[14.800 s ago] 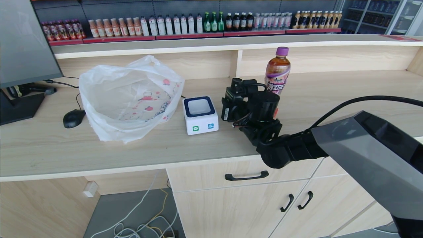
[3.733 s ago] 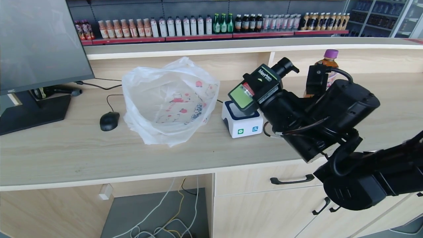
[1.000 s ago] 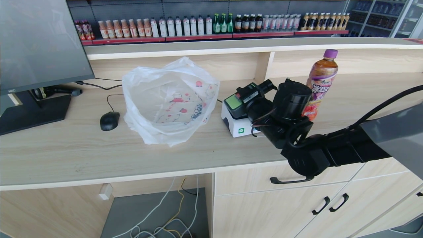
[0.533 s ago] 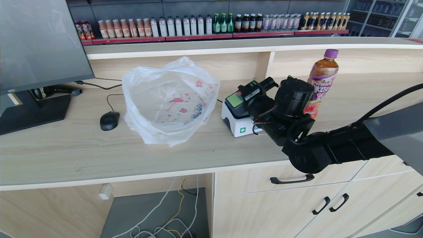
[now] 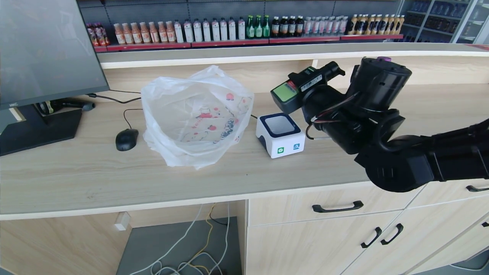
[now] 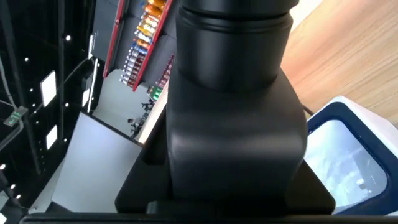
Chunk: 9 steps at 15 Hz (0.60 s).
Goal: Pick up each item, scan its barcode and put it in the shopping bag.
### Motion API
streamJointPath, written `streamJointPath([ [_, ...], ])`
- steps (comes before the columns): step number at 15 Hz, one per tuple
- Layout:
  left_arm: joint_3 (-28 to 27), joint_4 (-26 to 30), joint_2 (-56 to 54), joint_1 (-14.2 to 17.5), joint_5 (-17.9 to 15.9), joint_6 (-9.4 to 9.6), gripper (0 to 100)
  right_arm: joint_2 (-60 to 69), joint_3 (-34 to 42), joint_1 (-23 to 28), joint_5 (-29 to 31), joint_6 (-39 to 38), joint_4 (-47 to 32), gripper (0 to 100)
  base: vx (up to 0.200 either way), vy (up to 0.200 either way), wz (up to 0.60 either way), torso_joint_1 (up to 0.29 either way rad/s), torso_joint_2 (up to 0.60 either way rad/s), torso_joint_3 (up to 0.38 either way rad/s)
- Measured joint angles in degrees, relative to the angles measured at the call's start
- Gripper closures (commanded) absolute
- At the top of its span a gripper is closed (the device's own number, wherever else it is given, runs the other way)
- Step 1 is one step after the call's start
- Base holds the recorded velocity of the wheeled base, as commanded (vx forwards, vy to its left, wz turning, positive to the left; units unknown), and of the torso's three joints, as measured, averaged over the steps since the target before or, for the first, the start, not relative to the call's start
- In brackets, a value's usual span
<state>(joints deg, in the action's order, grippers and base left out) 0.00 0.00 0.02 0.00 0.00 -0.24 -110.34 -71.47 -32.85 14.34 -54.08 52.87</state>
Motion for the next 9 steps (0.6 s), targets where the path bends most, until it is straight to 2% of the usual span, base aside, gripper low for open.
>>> streamJointPath([
  [6,0.00,0.00,0.00,-0.05,0.00,0.00,0,12.41,12.21,-2.93,0.05,3.04,-0.02,100,0.000,0.000,0.00,0.000,0.00,0.000],
  [9,0.00,0.00,-0.02,-0.02,0.00,0.00,0,18.14,18.66,-4.35,-0.27,10.24,2.90,100,0.000,0.000,0.00,0.000,0.00,0.000],
])
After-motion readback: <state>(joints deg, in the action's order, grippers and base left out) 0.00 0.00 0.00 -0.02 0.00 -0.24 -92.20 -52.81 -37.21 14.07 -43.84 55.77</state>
